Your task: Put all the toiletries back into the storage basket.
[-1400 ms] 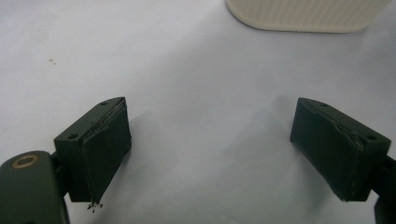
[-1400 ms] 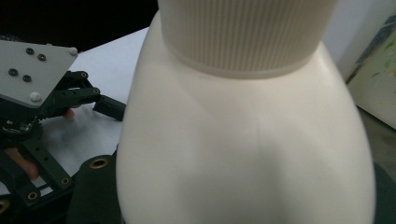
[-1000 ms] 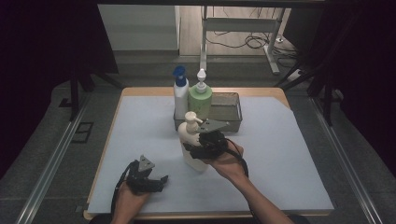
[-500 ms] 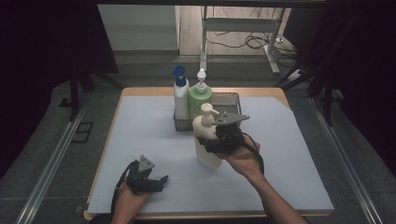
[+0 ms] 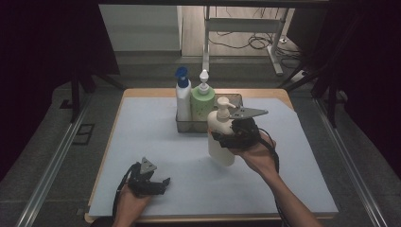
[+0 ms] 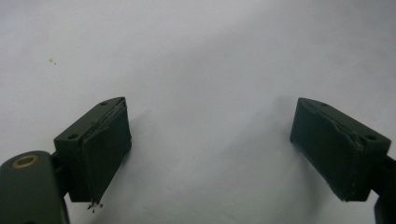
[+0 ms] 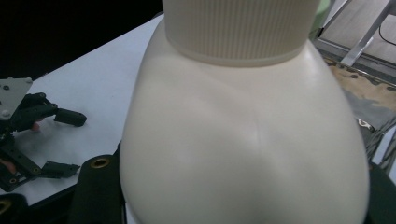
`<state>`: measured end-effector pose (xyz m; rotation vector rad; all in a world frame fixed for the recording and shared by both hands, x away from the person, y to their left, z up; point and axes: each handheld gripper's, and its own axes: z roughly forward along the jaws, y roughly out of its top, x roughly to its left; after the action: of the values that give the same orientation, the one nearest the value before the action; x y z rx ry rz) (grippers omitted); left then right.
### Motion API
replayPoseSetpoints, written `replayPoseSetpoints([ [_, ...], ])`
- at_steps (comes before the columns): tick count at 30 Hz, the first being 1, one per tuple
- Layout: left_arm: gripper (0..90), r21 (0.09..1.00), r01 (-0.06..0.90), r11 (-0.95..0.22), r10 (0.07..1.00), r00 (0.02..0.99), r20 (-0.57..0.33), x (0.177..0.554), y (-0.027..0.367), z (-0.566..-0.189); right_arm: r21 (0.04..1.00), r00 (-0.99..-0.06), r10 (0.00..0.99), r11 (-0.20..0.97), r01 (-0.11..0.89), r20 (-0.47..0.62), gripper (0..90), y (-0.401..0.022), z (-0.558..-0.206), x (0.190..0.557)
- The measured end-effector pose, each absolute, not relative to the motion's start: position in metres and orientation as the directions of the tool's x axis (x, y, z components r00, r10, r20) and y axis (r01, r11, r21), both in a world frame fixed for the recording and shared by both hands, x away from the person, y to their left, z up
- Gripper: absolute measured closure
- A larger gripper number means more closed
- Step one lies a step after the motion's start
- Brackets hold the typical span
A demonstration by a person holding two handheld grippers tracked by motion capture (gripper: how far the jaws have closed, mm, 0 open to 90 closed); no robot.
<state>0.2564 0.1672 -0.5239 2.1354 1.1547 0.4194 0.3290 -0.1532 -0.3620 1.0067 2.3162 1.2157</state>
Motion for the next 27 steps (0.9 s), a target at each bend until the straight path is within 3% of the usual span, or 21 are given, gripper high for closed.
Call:
replayPoseSetpoints([
  [27, 12.1, 0.686, 0.616, -0.387, 0.83, 0.557, -0.032, 0.256, 0.167, -0.524, 0.83, -0.595, 0.803, 0.318, 0.458, 0.021, 37.0, -0.189, -0.342, 0.359],
])
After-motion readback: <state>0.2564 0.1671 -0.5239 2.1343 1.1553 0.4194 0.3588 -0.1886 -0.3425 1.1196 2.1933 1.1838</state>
